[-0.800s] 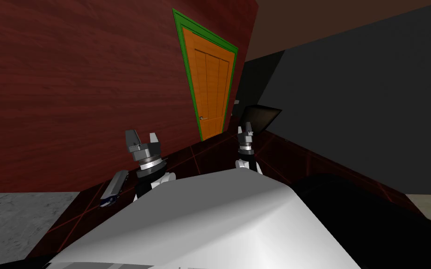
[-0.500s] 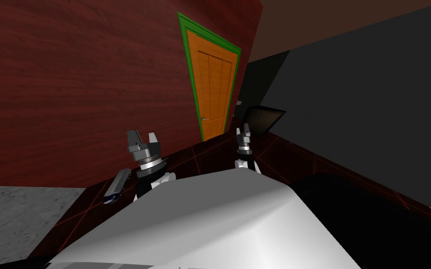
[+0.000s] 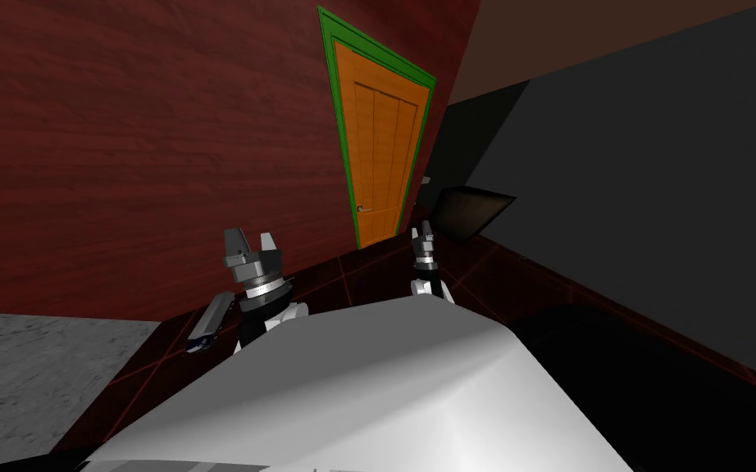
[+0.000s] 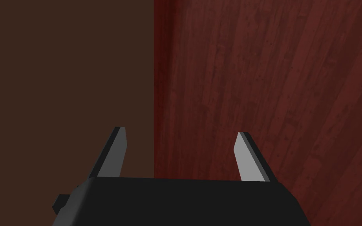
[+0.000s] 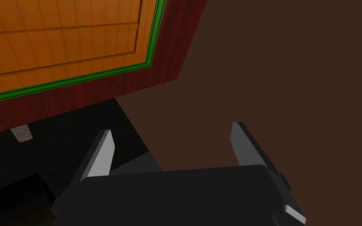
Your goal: Pull the door open
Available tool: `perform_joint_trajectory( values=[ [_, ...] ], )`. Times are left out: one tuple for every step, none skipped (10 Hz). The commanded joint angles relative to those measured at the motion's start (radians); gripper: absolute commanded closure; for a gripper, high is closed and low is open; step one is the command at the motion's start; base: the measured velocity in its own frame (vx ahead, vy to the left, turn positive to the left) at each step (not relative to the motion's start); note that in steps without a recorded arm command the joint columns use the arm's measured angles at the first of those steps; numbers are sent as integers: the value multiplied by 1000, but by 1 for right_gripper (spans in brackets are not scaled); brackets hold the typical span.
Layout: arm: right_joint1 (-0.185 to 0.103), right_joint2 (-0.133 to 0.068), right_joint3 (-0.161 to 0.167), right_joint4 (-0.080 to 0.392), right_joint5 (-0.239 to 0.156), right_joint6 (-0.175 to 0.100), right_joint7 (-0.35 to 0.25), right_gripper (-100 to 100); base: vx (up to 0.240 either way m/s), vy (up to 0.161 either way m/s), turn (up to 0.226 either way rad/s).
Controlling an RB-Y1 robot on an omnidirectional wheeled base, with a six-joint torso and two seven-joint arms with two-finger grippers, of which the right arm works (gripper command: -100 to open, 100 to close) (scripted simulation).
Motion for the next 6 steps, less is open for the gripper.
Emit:
perform_joint_trajectory(
  values=[
    [-12, -9, -6, 36, -6, -6, 0, -100, 106, -4, 129],
    [-20, -12, -9, 57, -9, -11, 0, -100, 99, -5, 87],
    [-28, -16, -12, 78, -12, -15, 0, -100, 86, -4, 86],
    [-36, -20, -15, 99, -14, -19, 1, -100, 89, -5, 99],
    [-45, -24, -18, 124, -18, -24, 1, -100, 82, -21, 106],
    [-54, -27, -22, 149, -21, -29, 1, -100, 86, -16, 104]
  ],
)
